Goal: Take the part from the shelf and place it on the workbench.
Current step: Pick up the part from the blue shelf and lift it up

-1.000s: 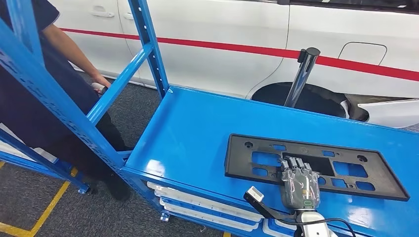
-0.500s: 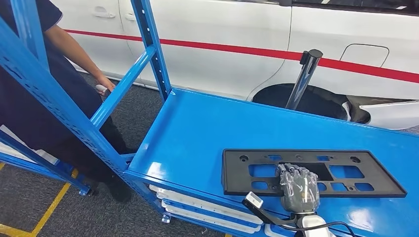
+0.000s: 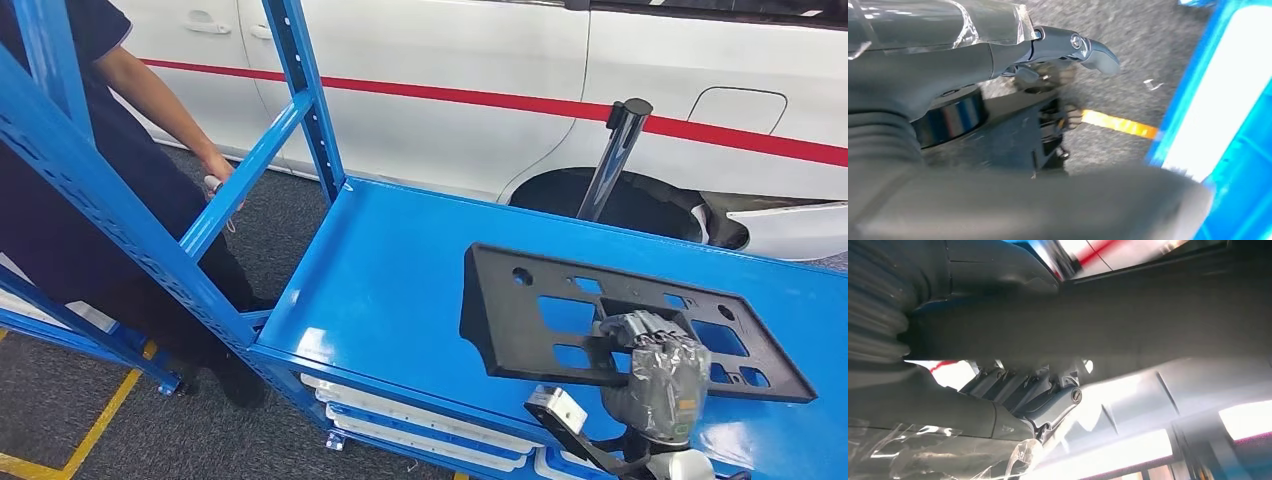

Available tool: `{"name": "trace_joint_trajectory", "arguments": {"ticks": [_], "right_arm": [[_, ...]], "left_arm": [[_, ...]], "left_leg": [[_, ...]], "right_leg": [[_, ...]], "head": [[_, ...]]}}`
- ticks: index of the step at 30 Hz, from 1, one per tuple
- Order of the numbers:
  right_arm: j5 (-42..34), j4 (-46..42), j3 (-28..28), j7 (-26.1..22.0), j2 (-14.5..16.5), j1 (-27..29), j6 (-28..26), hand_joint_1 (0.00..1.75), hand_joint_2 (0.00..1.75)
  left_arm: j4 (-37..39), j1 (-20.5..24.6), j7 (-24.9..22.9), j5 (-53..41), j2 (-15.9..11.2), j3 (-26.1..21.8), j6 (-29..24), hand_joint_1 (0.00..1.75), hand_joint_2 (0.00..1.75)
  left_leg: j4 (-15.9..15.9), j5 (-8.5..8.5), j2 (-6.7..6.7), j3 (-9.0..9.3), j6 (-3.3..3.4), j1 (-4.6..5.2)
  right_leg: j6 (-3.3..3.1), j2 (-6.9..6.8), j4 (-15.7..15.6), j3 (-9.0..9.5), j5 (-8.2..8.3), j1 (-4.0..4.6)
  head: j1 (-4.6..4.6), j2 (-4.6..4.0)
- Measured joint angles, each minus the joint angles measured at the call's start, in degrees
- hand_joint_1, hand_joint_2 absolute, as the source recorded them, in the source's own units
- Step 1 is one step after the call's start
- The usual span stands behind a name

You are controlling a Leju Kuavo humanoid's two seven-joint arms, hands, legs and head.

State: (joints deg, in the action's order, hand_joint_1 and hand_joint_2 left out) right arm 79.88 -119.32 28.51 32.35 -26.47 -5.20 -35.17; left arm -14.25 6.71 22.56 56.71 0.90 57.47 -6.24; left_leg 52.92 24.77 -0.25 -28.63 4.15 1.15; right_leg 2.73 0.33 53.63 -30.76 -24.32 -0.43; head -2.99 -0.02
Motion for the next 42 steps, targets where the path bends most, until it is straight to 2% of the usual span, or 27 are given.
{"name": "trace_joint_trajectory", "arguments": {"ticks": [2, 6, 8, 10, 15, 18, 22, 27, 30, 35, 42], "right_arm": [[3.3, -4.2, -0.9, -0.4, 0.0, -0.6, -1.1, 1.75, 1.75], [6.8, -13.3, -2.1, 0.8, 0.0, -4.0, -2.9, 1.75, 1.75], [5.4, -16.8, -2.4, 1.1, 0.2, -7.2, -4.1, 1.75, 1.75], [2.1, -19.6, -2.6, -0.8, 1.1, -11.0, -4.4, 1.75, 1.75], [-12.1, -24.3, -4.8, -16.1, 6.5, -17.1, -4.6, 1.75, 1.75], [-17.2, -25.9, -6.1, -21.0, 9.4, -17.8, -4.6, 1.75, 1.75], [-23.0, -27.2, -6.9, -22.7, 12.0, -17.6, -4.6, 1.75, 1.75], [-32.4, -27.9, -7.0, -21.0, 13.7, -16.0, -4.6, 1.75, 1.75], [-42.2, -28.1, -7.0, -20.9, 13.9, -14.3, -4.6, 1.75, 1.75], [-55.6, -28.1, -7.0, -26.2, 14.2, -11.2, -4.6, 1.75, 1.75], [-67.3, -28.1, -8.0, -30.2, 14.5, -8.8, -4.6, 1.75, 1.75]], "left_arm": [[0.0, 0.5, 1.9, -1.4, 0.0, 0.5, -0.9, 0.0, 0.0], [0.0, 2.0, 4.5, -5.8, 0.0, 2.1, -4.1, 0.0, 0.0], [0.0, 2.7, 4.9, -7.5, 0.1, 2.9, -5.1, 0.0, 0.87], [0.0, 3.3, 5.5, -8.7, 0.2, 3.7, -5.4, 0.0, 1.75], [0.0, 4.1, 6.6, -10.4, 0.6, 4.6, -5.0, 0.0, 1.75], [0.0, 4.2, 7.5, -10.1, 0.8, 4.6, -5.0, 0.0, 1.75], [0.0, 4.2, 8.6, -8.5, 0.9, 4.5, -3.5, 0.0, 1.75], [0.0, 3.8, 9.5, -5.1, 0.9, 3.6, 1.9, 0.0, 1.75], [0.0, 3.4, 10.1, -4.7, 0.9, 3.0, 3.3, 0.0, 1.75], [0.0, 3.0, 10.1, -4.7, 0.9, 2.5, 4.5, 0.0, 1.75], [0.0, 2.9, 8.7, -4.3, 0.9, 1.6, 5.2, 0.0, 1.75]], "left_leg": [[0.0, 0.0, 0.0, -0.01, 0.0, 0.03], [0.0, 0.0, -0.01, -0.02, 0.0, 0.06], [0.0, 0.0, 0.01, -0.03, 0.0, 0.06], [0.0, -0.01, 0.02, -0.02, 0.0, 0.07], [0.0, -0.03, -0.02, 0.0, -0.02, 0.04], [0.0, -0.03, -0.02, -0.01, -0.03, 0.01], [0.0, -0.03, 0.0, -0.02, -0.03, -0.01], [0.0, -0.03, -0.01, -0.03, -0.03, -0.01], [0.0, -0.03, -0.01, -0.04, -0.03, 0.0], [0.0, -0.03, -0.02, -0.07, -0.03, 0.01], [0.0, -0.03, -0.01, -0.11, -0.03, 0.01]], "right_leg": [[-0.01, 0.0, 0.0, -0.01, 0.01, -0.01], [0.0, -0.02, 0.0, 0.0, 0.02, -0.03], [-0.02, -0.01, 0.0, -0.01, 0.04, -0.03], [-0.04, 0.01, 0.0, -0.02, 0.07, -0.03], [-0.07, -0.02, 0.0, 0.0, 0.08, -0.04], [-0.08, -0.03, 0.0, -0.01, 0.07, -0.03], [-0.1, -0.02, 0.0, -0.03, 0.06, -0.02], [-0.11, -0.02, 0.0, -0.03, 0.05, -0.02], [-0.11, -0.02, 0.0, -0.03, 0.05, -0.02], [-0.11, -0.03, 0.0, -0.06, 0.05, -0.03], [-0.11, -0.04, 0.0, -0.1, 0.05, -0.03]], "head": [[0.0, 0.0], [0.0, 0.0], [-0.01, 0.0], [-0.02, 0.0], [0.0, 0.0], [0.0, 0.0], [0.0, 0.0], [0.0, 0.0], [0.0, 0.0], [0.0, 0.0], [0.0, 0.0]]}}
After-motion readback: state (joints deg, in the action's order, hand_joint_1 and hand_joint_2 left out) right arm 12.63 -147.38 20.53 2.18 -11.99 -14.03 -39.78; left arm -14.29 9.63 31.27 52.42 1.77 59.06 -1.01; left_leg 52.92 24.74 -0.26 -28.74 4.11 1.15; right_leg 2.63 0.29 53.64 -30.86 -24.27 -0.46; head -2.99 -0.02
